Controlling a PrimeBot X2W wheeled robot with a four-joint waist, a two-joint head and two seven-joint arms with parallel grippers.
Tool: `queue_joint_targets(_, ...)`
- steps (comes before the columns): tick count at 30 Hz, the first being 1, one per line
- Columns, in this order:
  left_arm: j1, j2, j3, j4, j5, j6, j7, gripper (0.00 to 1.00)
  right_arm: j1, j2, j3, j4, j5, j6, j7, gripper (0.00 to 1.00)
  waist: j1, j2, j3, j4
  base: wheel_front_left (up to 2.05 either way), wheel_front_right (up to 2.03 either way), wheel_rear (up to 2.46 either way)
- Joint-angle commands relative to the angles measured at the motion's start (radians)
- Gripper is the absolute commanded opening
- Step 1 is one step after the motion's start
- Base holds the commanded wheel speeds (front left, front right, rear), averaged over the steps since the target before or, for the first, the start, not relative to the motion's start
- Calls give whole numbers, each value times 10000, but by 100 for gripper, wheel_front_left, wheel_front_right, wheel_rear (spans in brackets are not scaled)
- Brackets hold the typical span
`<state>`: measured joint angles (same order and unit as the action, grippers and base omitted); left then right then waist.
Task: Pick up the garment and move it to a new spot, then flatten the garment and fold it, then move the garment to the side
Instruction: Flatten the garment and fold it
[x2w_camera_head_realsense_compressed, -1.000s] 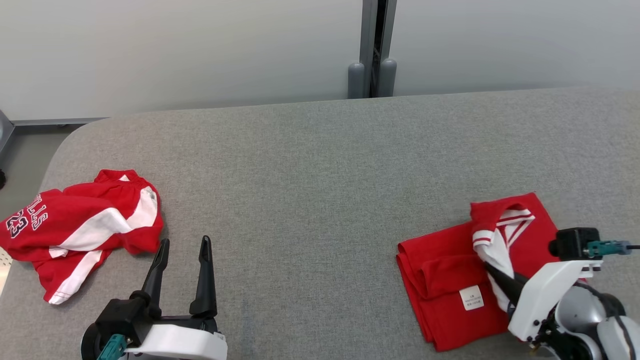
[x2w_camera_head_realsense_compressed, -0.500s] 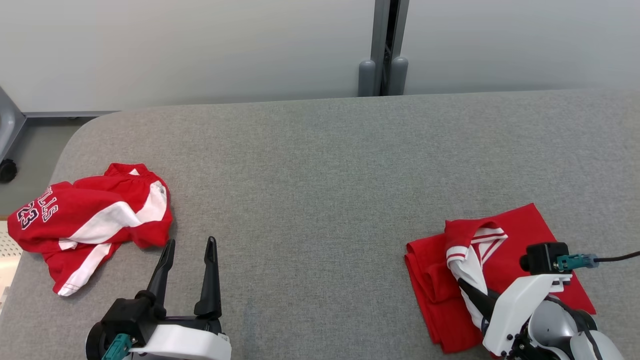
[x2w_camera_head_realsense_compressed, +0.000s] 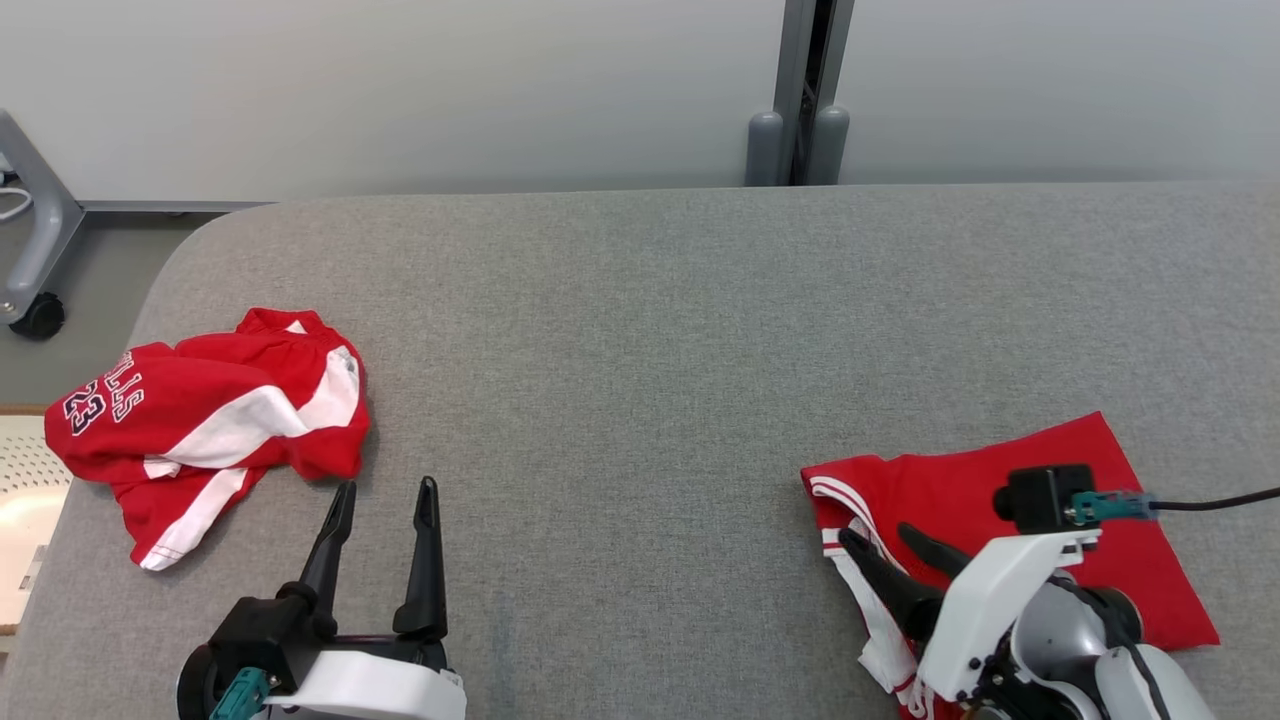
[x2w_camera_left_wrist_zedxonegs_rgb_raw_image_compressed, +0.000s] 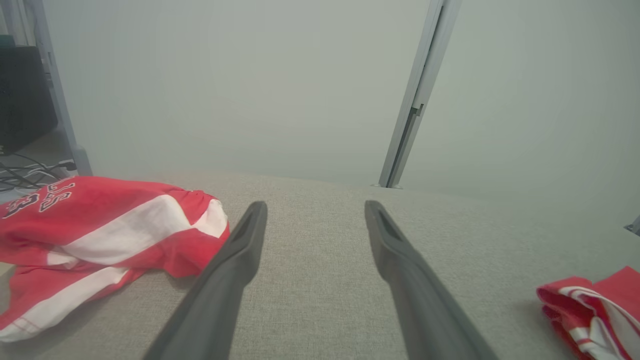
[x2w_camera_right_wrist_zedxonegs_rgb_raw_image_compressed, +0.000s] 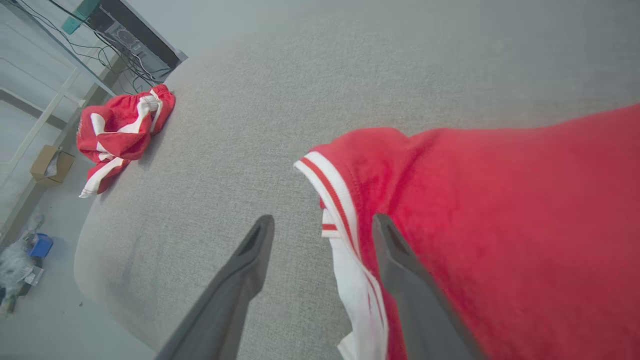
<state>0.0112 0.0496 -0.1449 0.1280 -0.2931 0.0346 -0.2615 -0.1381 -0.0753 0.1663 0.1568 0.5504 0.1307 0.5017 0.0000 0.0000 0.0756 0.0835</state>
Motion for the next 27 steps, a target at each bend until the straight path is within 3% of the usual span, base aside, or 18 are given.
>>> queue_joint_targets(1, -165, 31, 10, 10, 70, -48, -25, 100, -50, 26, 209, -236, 135, 1, 10, 100, 0, 0, 4, 53, 0, 0, 0)
queue_joint_targets(8, -80, 26, 94, 29, 139, -88, -25, 100, -173, 170, 562, -691, 592, 1, -149, 100, 0, 0, -30, 110, 0, 0, 0)
queue_joint_targets(16, 34, 27, 201, -35, 221, -99, -25, 100, -595, 101, -125, -1343, 334, 1, -1147, 100, 0, 0, -183, -38, 0, 0, 0)
queue_joint_targets(20, 46, 31, 263, -159, 264, -102, -25, 100, -921, -359, -725, -1722, -57, 1, -2334, 100, 0, 0, -275, -204, 0, 0, 0)
queue_joint_targets(22, -6, 27, 291, -226, 283, -110, -25, 100, -1067, -1073, -841, -1856, -864, 1, -3217, 100, 0, 0, -305, -261, 0, 0, 0)
queue_joint_targets(27, -136, 27, 478, -492, 324, -79, -25, 100, -1099, -1911, -1436, -1848, -2526, 1, -5657, 100, 0, 0, -351, -454, 0, 0, 0)
